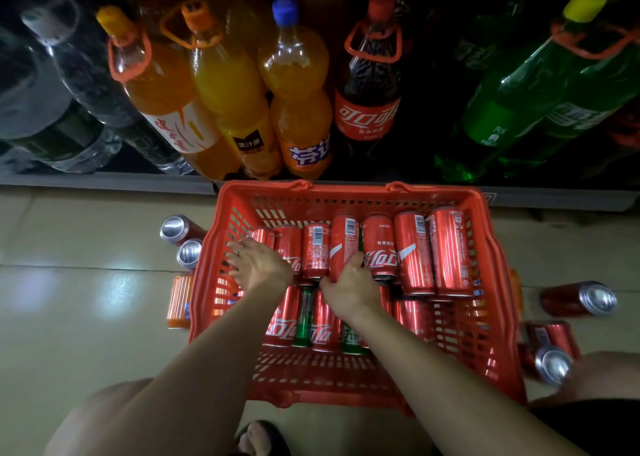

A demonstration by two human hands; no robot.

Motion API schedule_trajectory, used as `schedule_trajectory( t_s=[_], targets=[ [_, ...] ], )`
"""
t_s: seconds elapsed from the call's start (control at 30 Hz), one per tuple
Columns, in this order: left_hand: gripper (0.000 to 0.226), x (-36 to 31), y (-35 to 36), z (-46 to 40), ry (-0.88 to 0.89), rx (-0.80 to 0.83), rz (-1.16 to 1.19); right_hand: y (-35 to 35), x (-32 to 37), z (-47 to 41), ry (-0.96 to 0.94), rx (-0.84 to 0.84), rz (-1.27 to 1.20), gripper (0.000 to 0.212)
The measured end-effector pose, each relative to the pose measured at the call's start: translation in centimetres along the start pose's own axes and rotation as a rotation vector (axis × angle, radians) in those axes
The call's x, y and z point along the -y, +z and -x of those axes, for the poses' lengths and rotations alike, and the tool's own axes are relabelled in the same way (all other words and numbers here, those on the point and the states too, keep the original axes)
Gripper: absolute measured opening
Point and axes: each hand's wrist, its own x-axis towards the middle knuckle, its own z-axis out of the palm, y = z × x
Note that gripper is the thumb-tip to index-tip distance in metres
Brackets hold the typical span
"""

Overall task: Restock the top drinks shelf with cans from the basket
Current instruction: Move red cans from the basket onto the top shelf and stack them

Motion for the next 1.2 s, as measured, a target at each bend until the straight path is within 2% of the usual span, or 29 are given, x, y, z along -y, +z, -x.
schedule_trajectory(
  t_s=[0.1, 0.33, 0.5, 0.6, 0.73, 0.83, 0.97, 1.03, 1.1, 1.2],
  targets=[
    [0.102, -0.2, 0.2, 0.3, 0.002, -0.01, -0.021, -0.1, 0.1, 0.1, 0.002, -0.007, -0.026, 0.075],
    [0.096, -0.9, 1.1, 0.9, 0.016, -0.032, 0.076, -0.2, 0.0, 0.0, 0.004, -0.027, -0.064, 0.063],
    [0.102, -0.2, 0.5, 0.4, 0.024, -0.08, -0.041, -0.2, -0.2, 0.0, 0.0, -0.018, -0.167, 0.053],
    [0.095, -0.3, 0.3, 0.4, -0.003, -0.061, -0.117, -0.5, -0.3, -0.1, 0.021, 0.025, -0.205, 0.053],
    [0.086, -0.8, 0.2, 0.1, -0.019, -0.031, -0.074, -1.1, -0.9, -0.2, 0.068, 0.113, -0.303, 0.053],
    [0.08, -0.6, 0.5, 0.4, 0.065, -0.017, -0.008, -1.6, -1.2, -0.3, 0.102, 0.165, -0.419, 0.052],
    [0.06, -0.8, -0.2, 1.0, 0.295, -0.058, 0.084, -2.2, -1.4, -0.3, 0.184, 0.248, -0.625, 0.047],
    [0.066, -1.7, -1.3, 1.3, 0.332, 0.012, 0.188, -2.7, -1.4, -0.1, 0.227, 0.295, -0.755, 0.049],
    [0.071, -2.7, -2.3, 1.8, 0.318, 0.152, 0.404, -3.3, -1.3, 0.2, 0.23, 0.326, -0.853, 0.05],
    [0.07, -3.4, -3.0, 2.1, 0.237, 0.389, 0.714, -5.0, -1.4, 0.6, 0.152, 0.341, -0.845, 0.049]
  ],
)
